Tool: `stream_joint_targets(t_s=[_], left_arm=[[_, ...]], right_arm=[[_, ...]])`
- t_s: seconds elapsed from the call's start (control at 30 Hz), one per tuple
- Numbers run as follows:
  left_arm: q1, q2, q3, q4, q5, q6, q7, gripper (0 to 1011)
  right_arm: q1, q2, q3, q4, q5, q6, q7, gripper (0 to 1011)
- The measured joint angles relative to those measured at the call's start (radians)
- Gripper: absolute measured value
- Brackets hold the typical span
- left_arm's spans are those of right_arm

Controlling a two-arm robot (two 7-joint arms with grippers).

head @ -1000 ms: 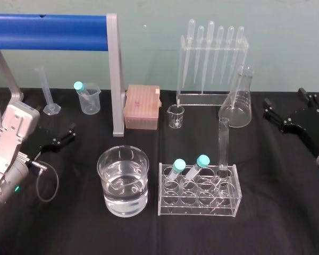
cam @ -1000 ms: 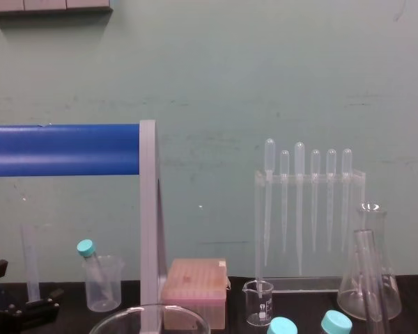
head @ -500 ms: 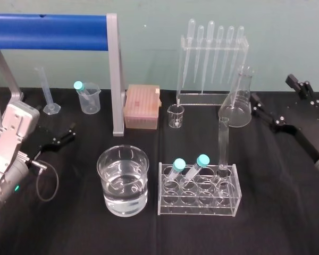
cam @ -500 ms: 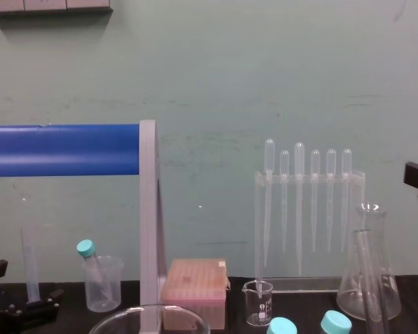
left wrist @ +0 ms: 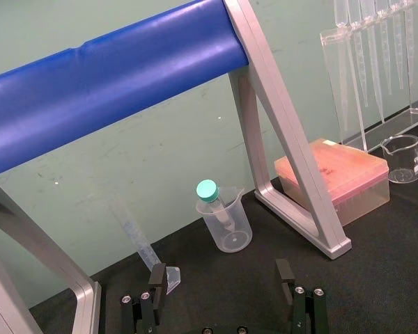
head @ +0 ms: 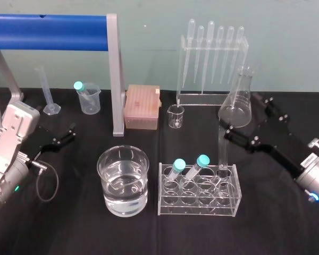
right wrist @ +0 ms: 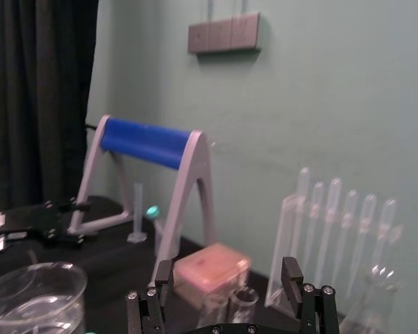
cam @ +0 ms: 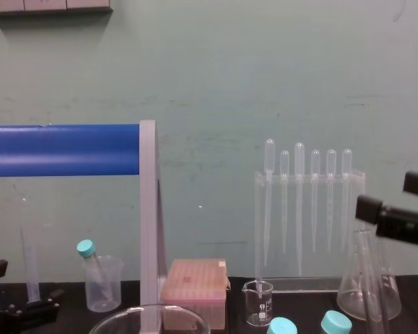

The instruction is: Hold the test tube with one hand and immerse one end into the beaker, then return it to the test tube rack.

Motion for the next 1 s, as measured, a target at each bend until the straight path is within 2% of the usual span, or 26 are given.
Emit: stream_joint_targets(t_s=[0.17, 0.37, 0.63, 1.0], left_arm=[[0.0, 0.0, 0.0, 0.0, 0.0, 0.0, 0.0, 1000], [0.0, 0.0, 0.0, 0.0, 0.0, 0.0, 0.0, 1000], [0.0, 0.0, 0.0, 0.0, 0.0, 0.0, 0.0, 1000], [0.0, 0.0, 0.0, 0.0, 0.0, 0.0, 0.0, 1000]], right_arm=[[0.004, -0.011, -0.011, 0.013, 0.011, 0.057, 0.025, 1002], [0.019, -0.035, -0.019, 0.039, 0.009, 0.1, 0.038, 1002], [0.045, -0.069, -0.027, 0.085, 0.004, 0.146, 0.064, 1002], [0.041, -0.088, -0.012, 0.095, -0.009, 0.182, 0.071, 1002]])
